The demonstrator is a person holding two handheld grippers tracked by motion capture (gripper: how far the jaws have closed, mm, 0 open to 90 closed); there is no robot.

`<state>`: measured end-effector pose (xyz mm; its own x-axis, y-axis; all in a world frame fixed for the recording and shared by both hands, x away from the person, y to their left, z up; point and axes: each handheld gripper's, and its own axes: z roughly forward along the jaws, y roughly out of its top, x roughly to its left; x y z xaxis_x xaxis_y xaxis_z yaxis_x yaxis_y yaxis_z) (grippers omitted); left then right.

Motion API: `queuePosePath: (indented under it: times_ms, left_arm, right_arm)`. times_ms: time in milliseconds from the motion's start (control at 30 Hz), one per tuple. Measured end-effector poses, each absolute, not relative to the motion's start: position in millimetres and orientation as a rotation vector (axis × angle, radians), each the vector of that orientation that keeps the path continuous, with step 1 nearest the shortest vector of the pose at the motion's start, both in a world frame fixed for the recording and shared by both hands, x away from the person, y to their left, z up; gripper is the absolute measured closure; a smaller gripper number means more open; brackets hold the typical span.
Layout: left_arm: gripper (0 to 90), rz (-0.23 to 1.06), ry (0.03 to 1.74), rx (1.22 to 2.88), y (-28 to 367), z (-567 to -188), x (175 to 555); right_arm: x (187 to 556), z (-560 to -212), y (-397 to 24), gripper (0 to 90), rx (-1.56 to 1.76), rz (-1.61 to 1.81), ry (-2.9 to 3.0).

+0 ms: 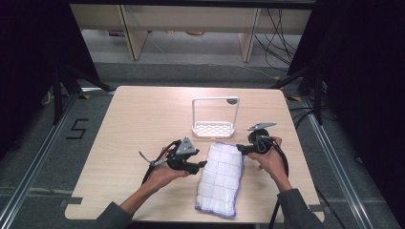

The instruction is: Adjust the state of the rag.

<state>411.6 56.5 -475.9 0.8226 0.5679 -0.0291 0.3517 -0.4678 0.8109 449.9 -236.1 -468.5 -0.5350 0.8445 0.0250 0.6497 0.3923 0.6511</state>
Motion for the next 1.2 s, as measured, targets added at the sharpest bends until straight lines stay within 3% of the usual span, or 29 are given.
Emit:
queuePosePath:
  times_ms: [233,533,900,1200]
  left_arm:
    - [45.5,0.301,0.767,2.129,31,-489,454]
    - [47.5,0.302,0.796,2.159,5,-502,472]
    - [69.6,0.323,0.751,2.213,-5,-508,474]
    - [76.9,0.344,0.711,2.236,-5,-509,472]
  right_arm:
    - [451,-479,-241,38.5,1.394,0.9,2.355]
    - [453,-485,-240,39.7,1.433,0.869,2.362]
    - [458,-493,-236,43.8,1.357,0.767,2.391]
    - [455,-488,-232,39.1,1.38,0.836,2.376]
